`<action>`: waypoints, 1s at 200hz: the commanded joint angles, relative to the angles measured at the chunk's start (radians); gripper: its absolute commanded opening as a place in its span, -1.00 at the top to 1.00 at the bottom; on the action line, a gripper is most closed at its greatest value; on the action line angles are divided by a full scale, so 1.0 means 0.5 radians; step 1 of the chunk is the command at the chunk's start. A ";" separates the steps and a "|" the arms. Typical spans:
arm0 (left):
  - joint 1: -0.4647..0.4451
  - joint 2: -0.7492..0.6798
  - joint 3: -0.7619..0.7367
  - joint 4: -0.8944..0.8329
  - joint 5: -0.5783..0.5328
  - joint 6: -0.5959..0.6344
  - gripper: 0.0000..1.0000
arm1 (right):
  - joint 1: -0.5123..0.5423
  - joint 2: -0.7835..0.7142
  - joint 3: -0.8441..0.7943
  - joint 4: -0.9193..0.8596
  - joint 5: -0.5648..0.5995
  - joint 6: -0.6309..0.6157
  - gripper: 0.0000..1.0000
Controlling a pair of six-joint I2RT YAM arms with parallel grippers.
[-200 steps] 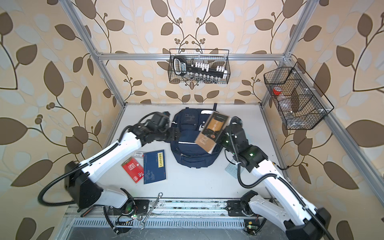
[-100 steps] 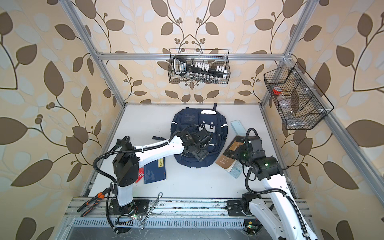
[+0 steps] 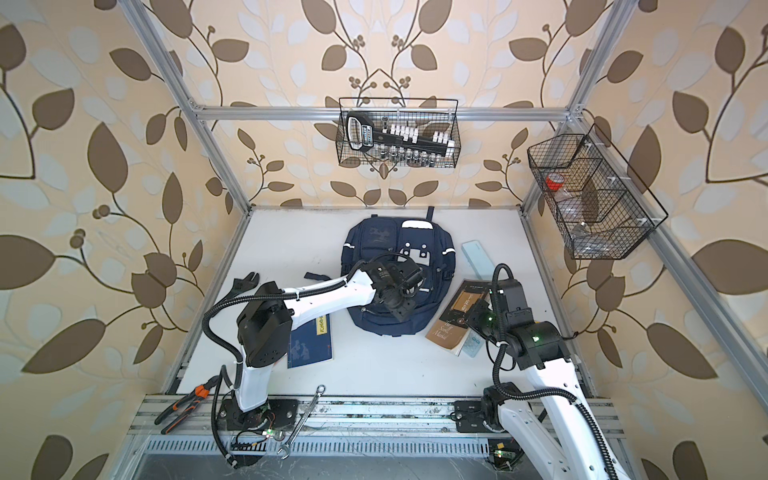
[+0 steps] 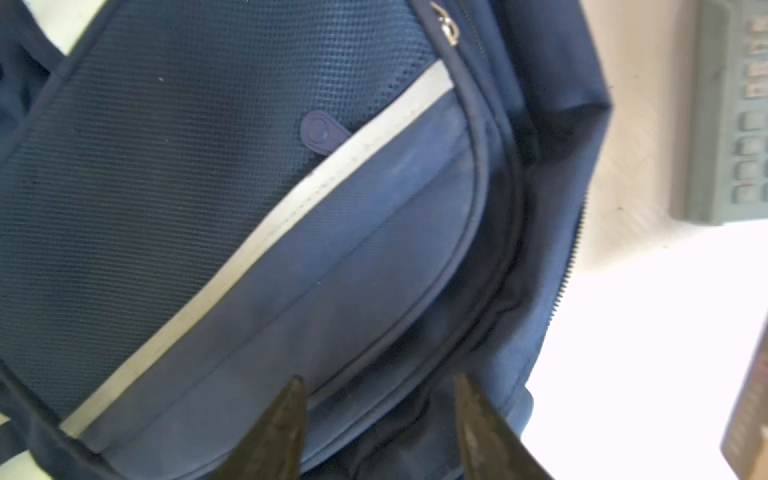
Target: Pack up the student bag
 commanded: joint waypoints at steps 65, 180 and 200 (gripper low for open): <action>-0.002 -0.097 -0.092 0.034 0.164 -0.014 -0.24 | -0.004 -0.003 0.106 -0.016 0.026 -0.051 1.00; 0.010 -0.127 -0.055 0.156 -0.061 -0.111 1.00 | -0.003 -0.051 0.076 0.023 -0.176 -0.058 1.00; 0.013 -0.252 -0.009 0.205 -0.286 -0.194 1.00 | -0.003 -0.086 0.024 0.066 -0.324 -0.091 1.00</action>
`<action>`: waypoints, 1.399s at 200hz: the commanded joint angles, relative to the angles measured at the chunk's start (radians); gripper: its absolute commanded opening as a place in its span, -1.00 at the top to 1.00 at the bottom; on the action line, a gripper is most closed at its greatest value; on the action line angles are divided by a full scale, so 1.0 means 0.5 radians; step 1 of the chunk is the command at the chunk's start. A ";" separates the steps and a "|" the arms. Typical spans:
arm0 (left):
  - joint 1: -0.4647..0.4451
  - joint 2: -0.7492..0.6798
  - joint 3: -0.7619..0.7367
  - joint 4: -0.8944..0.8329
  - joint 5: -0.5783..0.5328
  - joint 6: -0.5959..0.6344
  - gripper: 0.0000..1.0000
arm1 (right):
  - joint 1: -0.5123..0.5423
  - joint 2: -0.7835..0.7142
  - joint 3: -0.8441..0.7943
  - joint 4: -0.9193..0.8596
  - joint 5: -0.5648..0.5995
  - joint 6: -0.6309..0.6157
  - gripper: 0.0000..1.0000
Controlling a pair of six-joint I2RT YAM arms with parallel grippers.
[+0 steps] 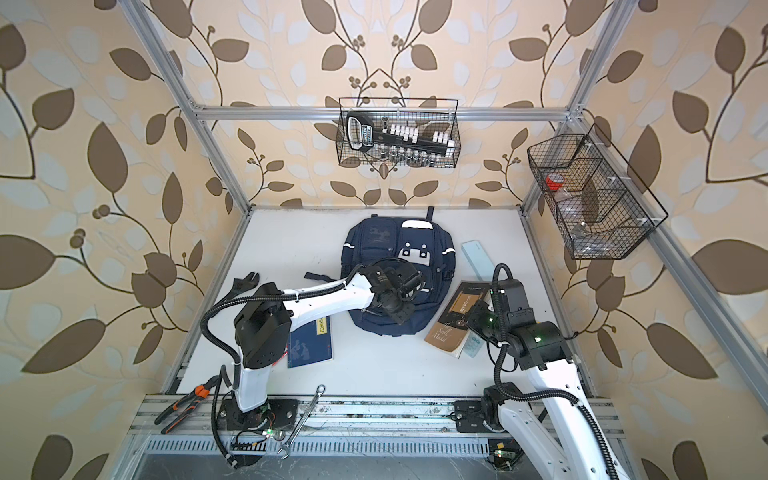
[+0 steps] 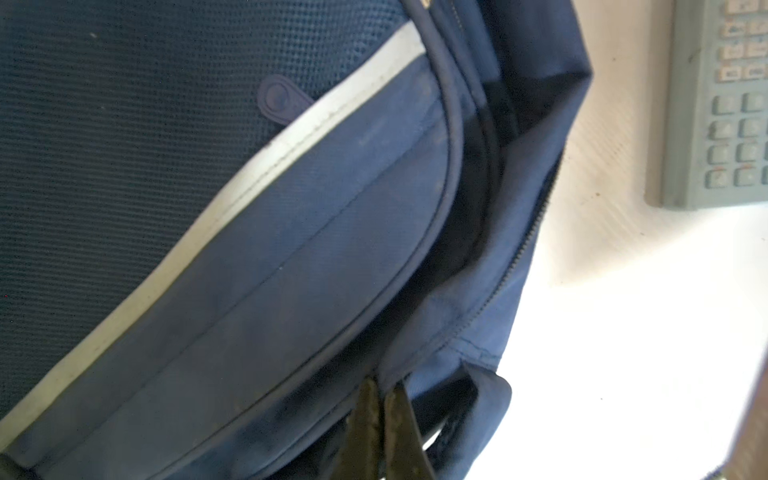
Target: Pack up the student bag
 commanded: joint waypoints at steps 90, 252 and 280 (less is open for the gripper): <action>0.014 -0.586 0.259 0.269 -0.408 -0.260 1.00 | -0.002 -0.227 -0.305 0.557 -0.788 0.256 1.00; 0.011 -0.741 0.228 0.320 -0.023 -0.459 1.00 | 0.144 1.060 -0.504 3.059 -0.424 1.126 1.00; 0.014 -0.766 0.148 0.285 -0.225 -0.431 1.00 | 0.099 1.101 -0.542 3.244 -0.511 1.234 1.00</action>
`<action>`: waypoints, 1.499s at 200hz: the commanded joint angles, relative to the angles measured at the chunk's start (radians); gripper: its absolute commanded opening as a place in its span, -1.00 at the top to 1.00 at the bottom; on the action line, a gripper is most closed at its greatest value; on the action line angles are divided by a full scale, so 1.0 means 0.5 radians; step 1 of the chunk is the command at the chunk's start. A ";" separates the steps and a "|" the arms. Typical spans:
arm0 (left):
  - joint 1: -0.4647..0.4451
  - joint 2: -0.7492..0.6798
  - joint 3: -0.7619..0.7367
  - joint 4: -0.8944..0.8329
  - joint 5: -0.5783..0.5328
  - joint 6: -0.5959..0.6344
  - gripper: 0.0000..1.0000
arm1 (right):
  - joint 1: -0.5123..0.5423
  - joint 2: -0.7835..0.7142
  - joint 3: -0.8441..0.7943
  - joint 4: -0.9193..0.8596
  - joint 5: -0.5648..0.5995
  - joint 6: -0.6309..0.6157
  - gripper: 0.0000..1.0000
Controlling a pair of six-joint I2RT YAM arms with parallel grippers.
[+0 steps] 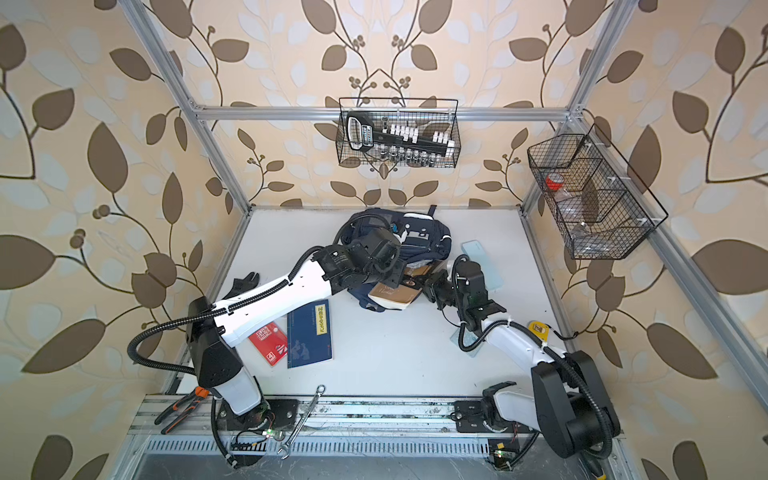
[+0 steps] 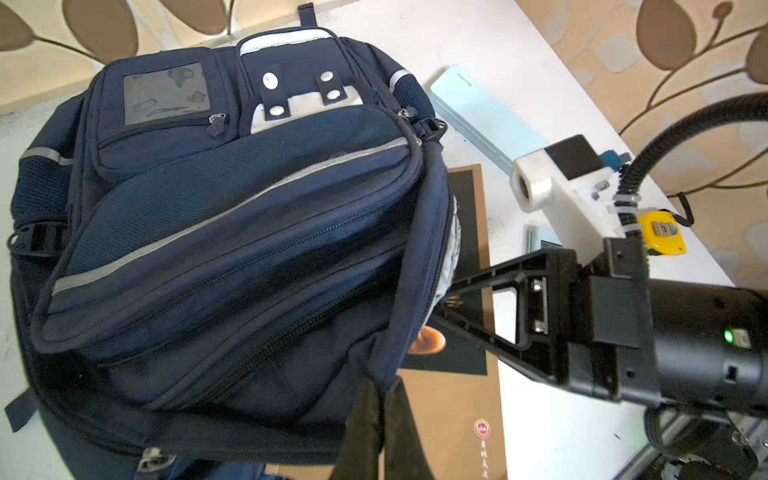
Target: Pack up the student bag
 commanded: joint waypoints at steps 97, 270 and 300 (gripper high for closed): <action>0.047 -0.265 -0.035 0.238 0.500 -0.353 1.00 | -0.045 -0.037 -0.051 0.574 0.367 -0.043 1.00; 0.431 -0.041 -0.331 0.395 0.824 -0.605 1.00 | 0.003 0.397 0.418 -0.368 0.365 -0.728 -0.20; 0.431 0.006 -0.420 0.398 0.886 -0.683 1.00 | 0.003 0.143 0.544 -0.947 0.441 -1.019 -0.33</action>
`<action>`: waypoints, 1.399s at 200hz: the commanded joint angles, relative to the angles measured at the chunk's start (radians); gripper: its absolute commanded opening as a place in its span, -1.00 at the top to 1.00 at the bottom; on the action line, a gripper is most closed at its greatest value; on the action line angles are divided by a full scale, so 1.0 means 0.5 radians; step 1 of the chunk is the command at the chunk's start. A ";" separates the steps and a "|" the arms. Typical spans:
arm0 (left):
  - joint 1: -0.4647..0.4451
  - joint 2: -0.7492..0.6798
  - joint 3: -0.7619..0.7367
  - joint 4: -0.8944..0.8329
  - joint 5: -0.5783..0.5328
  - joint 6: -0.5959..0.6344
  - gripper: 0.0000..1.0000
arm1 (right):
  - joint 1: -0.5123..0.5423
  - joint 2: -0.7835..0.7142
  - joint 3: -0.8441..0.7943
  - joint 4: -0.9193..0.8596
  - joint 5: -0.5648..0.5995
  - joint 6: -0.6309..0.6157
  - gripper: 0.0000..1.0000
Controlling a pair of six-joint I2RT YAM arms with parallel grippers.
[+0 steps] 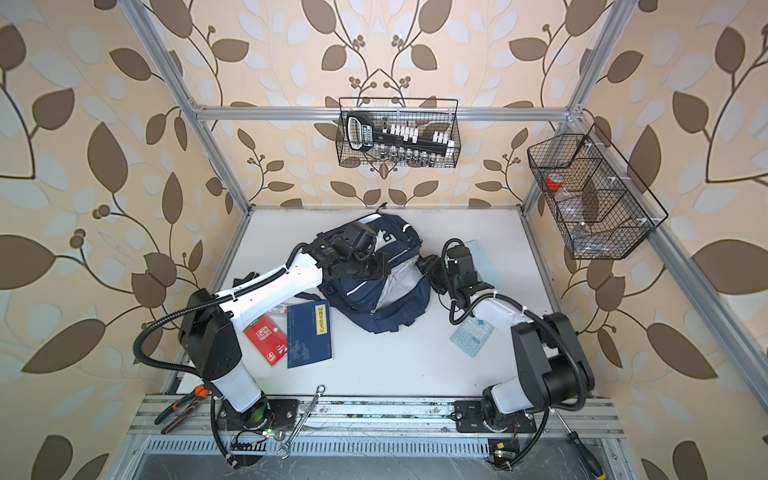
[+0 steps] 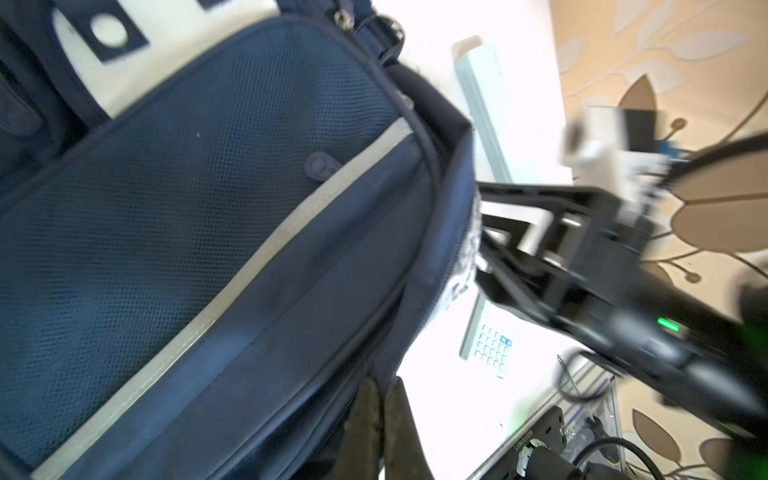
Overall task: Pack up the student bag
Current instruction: 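Release the book and move both grippers to the blue book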
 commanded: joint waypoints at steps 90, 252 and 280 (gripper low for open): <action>0.169 -0.945 -0.532 -0.573 -0.661 -0.317 -0.82 | 1.156 -0.484 0.125 -0.559 0.233 -0.470 -0.34; 1.270 -1.260 -1.824 0.096 -0.064 -0.588 -0.94 | 1.394 1.096 0.783 -0.143 -0.097 -0.462 -0.25; 1.270 -1.168 -1.859 0.236 0.096 -0.607 -0.89 | 1.395 1.196 0.832 -0.129 -0.122 -0.448 -0.10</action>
